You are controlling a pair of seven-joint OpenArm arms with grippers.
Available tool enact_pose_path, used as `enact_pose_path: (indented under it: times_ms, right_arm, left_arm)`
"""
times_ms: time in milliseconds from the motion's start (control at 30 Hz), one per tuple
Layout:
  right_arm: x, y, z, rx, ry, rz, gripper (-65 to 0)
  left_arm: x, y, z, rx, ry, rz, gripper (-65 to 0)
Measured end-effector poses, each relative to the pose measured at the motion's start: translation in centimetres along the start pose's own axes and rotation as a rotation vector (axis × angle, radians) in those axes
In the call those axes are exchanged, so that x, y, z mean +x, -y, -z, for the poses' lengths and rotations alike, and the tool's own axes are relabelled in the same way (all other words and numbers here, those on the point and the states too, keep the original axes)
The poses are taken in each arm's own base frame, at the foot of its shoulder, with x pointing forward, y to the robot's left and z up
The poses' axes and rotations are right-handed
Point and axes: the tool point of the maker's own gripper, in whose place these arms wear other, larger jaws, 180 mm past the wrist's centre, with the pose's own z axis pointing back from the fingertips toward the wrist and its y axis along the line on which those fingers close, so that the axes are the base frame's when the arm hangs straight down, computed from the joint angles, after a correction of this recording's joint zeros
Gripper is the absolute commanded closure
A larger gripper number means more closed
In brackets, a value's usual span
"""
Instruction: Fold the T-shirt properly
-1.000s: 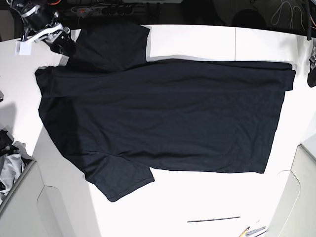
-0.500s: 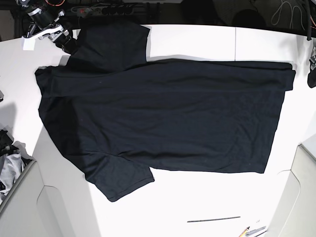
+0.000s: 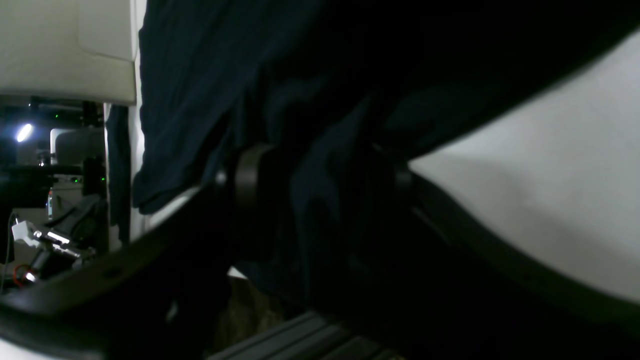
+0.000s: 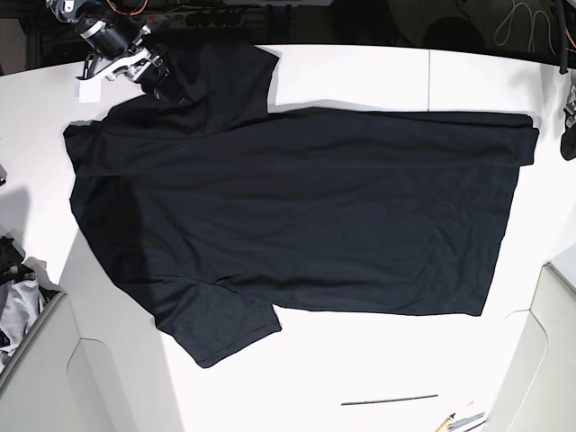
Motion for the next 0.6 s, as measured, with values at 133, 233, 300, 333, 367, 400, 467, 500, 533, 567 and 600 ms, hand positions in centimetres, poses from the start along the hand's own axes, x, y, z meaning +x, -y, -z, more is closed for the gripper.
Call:
enact_pose_path:
  times_ms: [133, 233, 300, 333, 367, 400, 467, 500, 533, 567, 600]
  right_arm:
    - [-0.3, 0.2, 0.0, -0.008, -0.009, 0.004, -13.7]
    - [-0.4, 0.2, 0.0, -0.005, -0.016, 0.003, -2.6]
    - [-0.4, -0.3, -0.1, 0.021, -0.015, 0.011, 0.0]
    - [-0.4, -0.4, -0.1, 0.031, -0.009, 0.022, 0.0]
    - [-0.3, -0.6, -0.1, 0.039, -0.007, 0.029, 0.0]
    - [-0.1, -0.8, -0.1, 0.053, 0.004, 0.040, 0.0]
    - [0.5, -1.5, -0.1, 0.090, 0.031, 0.061, 0.0]
    - [0.7, -1.9, -0.1, 0.109, 0.038, 0.049, 0.0]
    - [0.8, -2.1, -0.1, 0.117, 0.044, 0.049, 0.0]
    - [1.2, -2.4, 0.0, 0.128, 0.053, 0.049, 0.0]
    - [1.5, -2.6, 0.0, 0.133, 0.059, 0.042, 0.0]
  left_arm:
    - [0.0, 0.0, 0.0, 0.000, 0.000, 0.000, -26.7]
    - [0.0, 0.0, 0.0, 0.000, 0.000, 0.000, -26.7]
    - [0.0, 0.0, 0.0, 0.000, 0.000, 0.000, -26.7]
    - [0.0, 0.0, 0.0, 0.000, 0.000, 0.000, -26.7]
    - [0.0, 0.0, 0.0, 0.000, 0.000, 0.000, -26.7]
    - [0.0, 0.0, 0.0, 0.000, 0.000, 0.000, -26.7]
    - [0.0, 0.0, 0.0, 0.000, 0.000, 0.000, -26.7]
    - [0.0, 0.0, 0.0, 0.000, 0.000, 0.000, -26.7]
    - [0.0, 0.0, 0.0, 0.000, 0.000, 0.000, -26.7]
    - [0.0, 0.0, 0.0, 0.000, 0.000, 0.000, -26.7]
    - [0.0, 0.0, 0.0, 0.000, 0.001, 0.000, -26.7]
